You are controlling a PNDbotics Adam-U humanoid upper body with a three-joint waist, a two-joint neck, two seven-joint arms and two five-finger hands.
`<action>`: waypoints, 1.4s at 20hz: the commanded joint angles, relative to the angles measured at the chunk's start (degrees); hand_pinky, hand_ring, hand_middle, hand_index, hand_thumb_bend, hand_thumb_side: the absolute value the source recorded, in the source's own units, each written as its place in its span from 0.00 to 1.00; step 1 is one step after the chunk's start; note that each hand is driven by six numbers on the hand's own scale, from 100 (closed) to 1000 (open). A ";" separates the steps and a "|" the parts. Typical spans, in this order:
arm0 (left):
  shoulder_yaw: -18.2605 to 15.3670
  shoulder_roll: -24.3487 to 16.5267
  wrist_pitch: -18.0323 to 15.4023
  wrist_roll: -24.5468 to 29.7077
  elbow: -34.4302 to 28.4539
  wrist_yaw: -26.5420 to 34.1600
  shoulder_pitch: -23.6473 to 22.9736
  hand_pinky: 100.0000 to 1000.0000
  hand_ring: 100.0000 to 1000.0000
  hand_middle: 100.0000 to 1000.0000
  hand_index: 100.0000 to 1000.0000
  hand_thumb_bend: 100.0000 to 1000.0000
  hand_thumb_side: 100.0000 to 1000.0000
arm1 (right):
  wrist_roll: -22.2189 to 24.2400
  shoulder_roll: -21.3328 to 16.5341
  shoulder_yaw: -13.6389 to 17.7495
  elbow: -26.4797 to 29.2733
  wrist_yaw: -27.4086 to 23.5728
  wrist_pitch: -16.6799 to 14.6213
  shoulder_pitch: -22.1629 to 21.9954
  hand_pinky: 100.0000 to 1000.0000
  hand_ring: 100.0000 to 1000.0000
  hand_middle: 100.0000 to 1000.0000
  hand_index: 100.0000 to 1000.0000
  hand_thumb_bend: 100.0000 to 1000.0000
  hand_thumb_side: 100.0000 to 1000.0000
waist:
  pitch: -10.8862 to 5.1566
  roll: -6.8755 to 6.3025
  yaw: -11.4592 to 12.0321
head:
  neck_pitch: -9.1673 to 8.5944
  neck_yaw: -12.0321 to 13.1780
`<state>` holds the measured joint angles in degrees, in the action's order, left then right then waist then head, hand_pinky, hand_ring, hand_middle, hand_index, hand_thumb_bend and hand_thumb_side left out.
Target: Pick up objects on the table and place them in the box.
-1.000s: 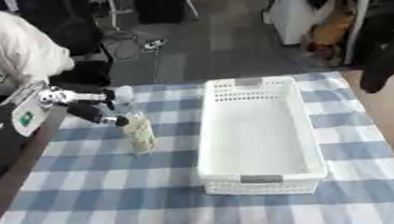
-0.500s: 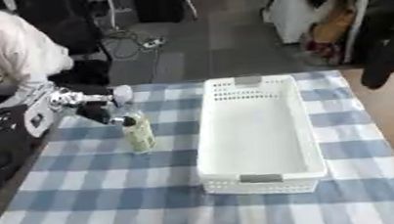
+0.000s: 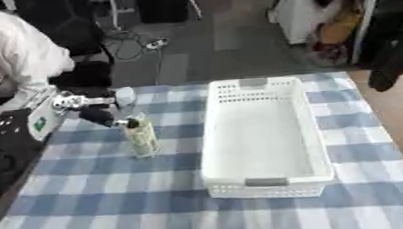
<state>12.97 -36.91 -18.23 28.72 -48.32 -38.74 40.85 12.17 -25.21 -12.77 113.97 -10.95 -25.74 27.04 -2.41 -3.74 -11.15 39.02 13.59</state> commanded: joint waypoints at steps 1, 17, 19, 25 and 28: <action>-1.00 -0.34 0.09 -3.44 0.09 1.81 0.28 0.94 0.86 1.00 1.00 1.00 0.92 | 0.26 -0.36 0.12 0.62 -0.10 -0.04 1.25 0.29 0.32 0.40 0.60 0.00 0.91 | -0.36 0.25 0.08 | -0.43 0.09; -6.56 10.18 5.17 -32.65 7.72 4.56 -3.52 0.19 0.11 0.35 0.40 0.15 0.77 | 0.63 0.48 0.21 0.62 -0.70 -0.11 2.06 0.28 0.32 0.39 0.59 0.00 0.91 | 0.18 0.78 -0.56 | -1.14 0.35; -6.91 11.34 6.66 -39.75 9.14 6.56 -3.91 0.00 0.00 0.18 0.28 0.03 0.80 | 0.67 0.53 0.21 0.62 -0.79 -0.14 2.08 0.28 0.31 0.39 0.59 0.00 0.91 | 0.24 0.84 -0.57 | -1.30 0.40; -6.29 12.60 4.21 -49.33 10.47 9.47 -4.82 0.00 0.00 0.00 0.16 0.03 0.76 | 0.66 0.49 0.23 0.62 -0.98 -0.19 2.07 0.28 0.31 0.39 0.59 0.00 0.91 | 0.28 0.92 -0.53 | -1.60 0.36; -5.97 11.92 1.91 -51.79 8.53 10.12 -4.72 0.00 0.00 0.00 0.14 0.02 0.74 | 0.71 0.40 0.23 0.62 -0.96 -0.20 1.96 0.28 0.31 0.39 0.59 0.00 0.91 | 0.21 0.87 -0.42 | -1.48 0.31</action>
<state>7.00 -23.37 -15.56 -21.82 -38.35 -29.12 35.31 12.76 -24.23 -12.77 113.97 -11.77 -25.90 28.05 -1.72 -3.04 -11.58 37.97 13.60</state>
